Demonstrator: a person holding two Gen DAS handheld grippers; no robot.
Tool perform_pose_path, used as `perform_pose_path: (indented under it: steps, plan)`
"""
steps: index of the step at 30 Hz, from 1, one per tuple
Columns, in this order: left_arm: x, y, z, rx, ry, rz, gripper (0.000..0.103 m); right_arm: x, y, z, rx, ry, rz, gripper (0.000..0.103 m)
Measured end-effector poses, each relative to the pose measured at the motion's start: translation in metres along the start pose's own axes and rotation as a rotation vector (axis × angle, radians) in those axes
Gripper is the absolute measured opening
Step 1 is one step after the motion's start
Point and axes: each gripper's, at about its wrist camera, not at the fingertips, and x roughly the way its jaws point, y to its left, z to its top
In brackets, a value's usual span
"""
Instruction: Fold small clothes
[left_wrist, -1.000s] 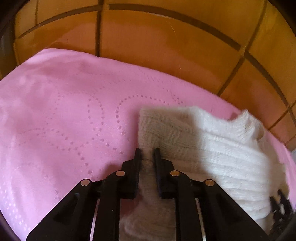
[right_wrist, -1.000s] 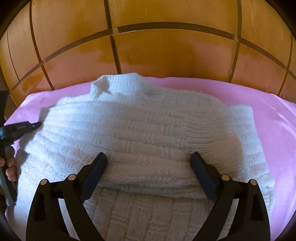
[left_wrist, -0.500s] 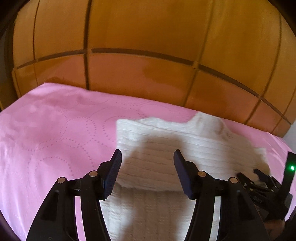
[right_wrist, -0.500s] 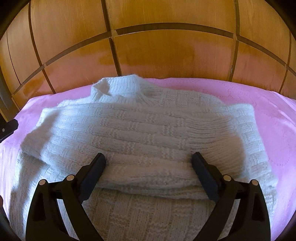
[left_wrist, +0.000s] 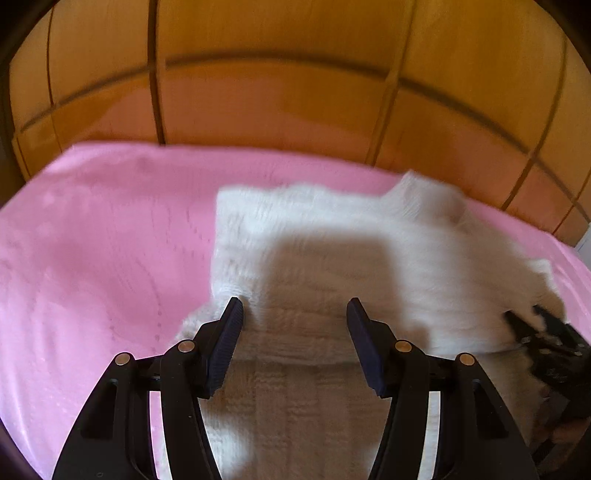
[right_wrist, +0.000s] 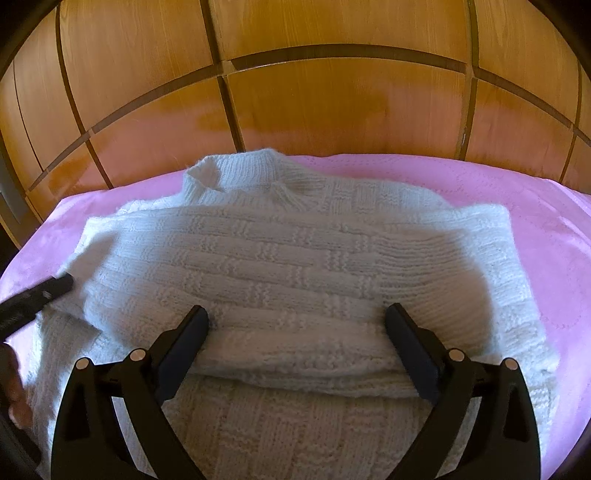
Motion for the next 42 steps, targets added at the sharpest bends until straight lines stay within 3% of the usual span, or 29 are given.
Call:
perform_pose_path:
  steps: [2, 6, 9, 11, 18, 21, 24, 27, 32, 36, 39, 40, 41, 42]
  plan:
    - [0.009, 0.007, -0.003, -0.025, 0.011, -0.025, 0.058, 0.001, 0.001, 0.001, -0.004, 0.005, -0.002, 0.098]
    - [-0.009, 0.007, -0.006, -0.028, -0.003, -0.013, 0.059, -0.001, 0.003, 0.002, -0.008, 0.01, -0.009, 0.098]
    - [-0.032, 0.012, -0.017, -0.044, -0.03, -0.021, 0.075, -0.014, 0.005, 0.003, -0.016, 0.019, -0.007, 0.101]
    - [-0.052, 0.021, -0.032, -0.052, -0.053, -0.013, 0.075, -0.032, 0.002, -0.003, 0.001, 0.01, 0.013, 0.101]
    - [-0.095, 0.059, -0.093, -0.116, -0.018, -0.039, 0.075, -0.095, -0.059, -0.053, 0.111, 0.038, -0.051, 0.101]
    - [-0.111, 0.076, -0.12, -0.153, 0.011, -0.073, 0.075, -0.114, -0.084, -0.082, 0.165, 0.091, -0.03, 0.101]
    - [-0.122, 0.085, -0.14, -0.163, 0.032, -0.1, 0.07, -0.135, -0.096, -0.116, 0.199, 0.144, 0.047, 0.1]
    - [-0.135, 0.09, -0.163, -0.15, 0.068, -0.125, 0.06, -0.157, -0.091, -0.149, 0.192, 0.181, 0.09, 0.09]
    - [-0.154, 0.089, -0.19, -0.092, 0.121, -0.19, 0.059, -0.182, -0.084, -0.182, 0.207, 0.25, 0.17, 0.049]
    - [-0.159, 0.087, -0.211, -0.063, 0.163, -0.212, 0.059, -0.18, -0.076, -0.196, 0.207, 0.33, 0.229, 0.045]
    - [-0.157, 0.088, -0.216, -0.067, 0.167, -0.223, 0.059, -0.174, -0.073, -0.195, 0.213, 0.341, 0.244, 0.046]
    - [-0.156, 0.088, -0.215, -0.068, 0.167, -0.221, 0.043, -0.172, -0.073, -0.193, 0.21, 0.345, 0.244, 0.043]
    - [-0.158, 0.089, -0.217, -0.064, 0.17, -0.219, 0.031, -0.173, -0.07, -0.192, 0.19, 0.352, 0.243, 0.022]
    - [-0.159, 0.09, -0.217, -0.055, 0.173, -0.226, 0.017, -0.174, -0.067, -0.19, 0.167, 0.359, 0.244, 0.012]
